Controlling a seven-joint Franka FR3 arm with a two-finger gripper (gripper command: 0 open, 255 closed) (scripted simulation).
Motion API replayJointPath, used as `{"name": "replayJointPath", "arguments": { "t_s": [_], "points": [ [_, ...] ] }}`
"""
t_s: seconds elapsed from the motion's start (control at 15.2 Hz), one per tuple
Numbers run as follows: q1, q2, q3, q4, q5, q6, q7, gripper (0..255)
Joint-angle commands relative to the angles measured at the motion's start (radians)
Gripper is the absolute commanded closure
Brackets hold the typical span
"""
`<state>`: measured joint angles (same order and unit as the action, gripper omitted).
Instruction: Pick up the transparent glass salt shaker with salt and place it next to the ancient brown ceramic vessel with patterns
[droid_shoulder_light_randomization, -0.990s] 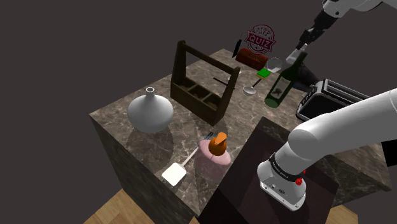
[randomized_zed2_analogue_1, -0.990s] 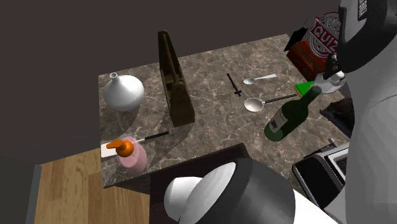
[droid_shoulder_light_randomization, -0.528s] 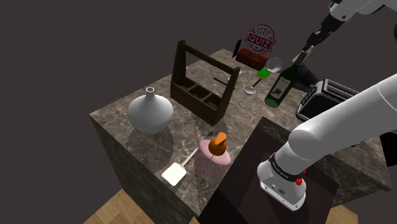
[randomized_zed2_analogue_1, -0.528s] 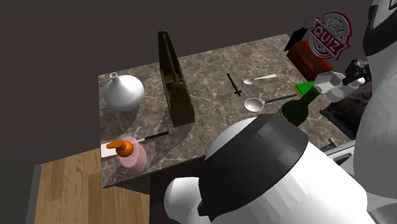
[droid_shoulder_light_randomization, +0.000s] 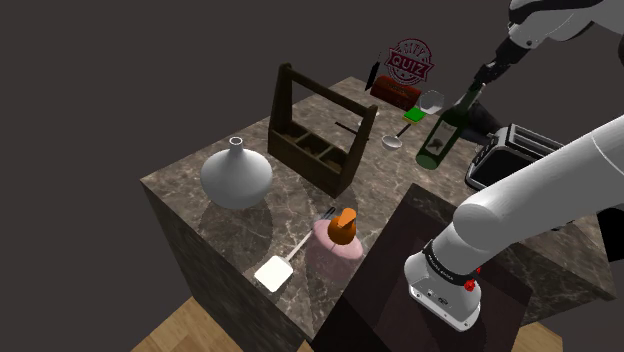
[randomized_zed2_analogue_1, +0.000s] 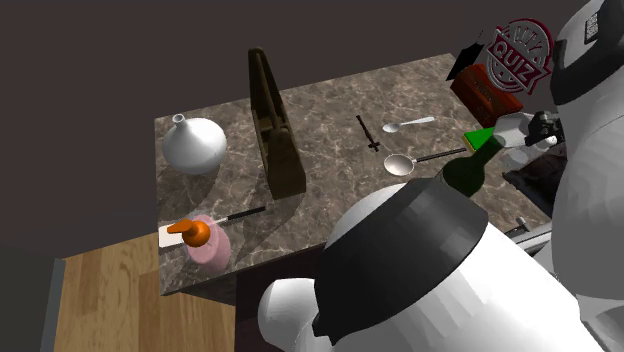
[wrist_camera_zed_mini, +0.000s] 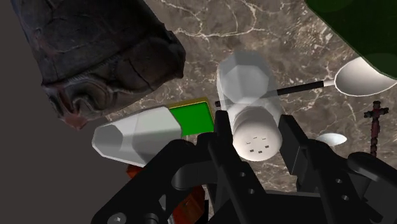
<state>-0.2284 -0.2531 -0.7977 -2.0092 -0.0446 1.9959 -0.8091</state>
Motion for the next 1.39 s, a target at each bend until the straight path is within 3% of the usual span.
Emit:
{"name": "replayJointPath", "arguments": {
  "t_s": [0.0, 1.32],
  "points": [
    [0.000, 0.005, -0.005, -0.025, 0.003, 0.029, -0.005, 255],
    [0.020, 0.103, -0.070, -0.222, 0.090, 0.295, -0.096, 255]
  ]
}}
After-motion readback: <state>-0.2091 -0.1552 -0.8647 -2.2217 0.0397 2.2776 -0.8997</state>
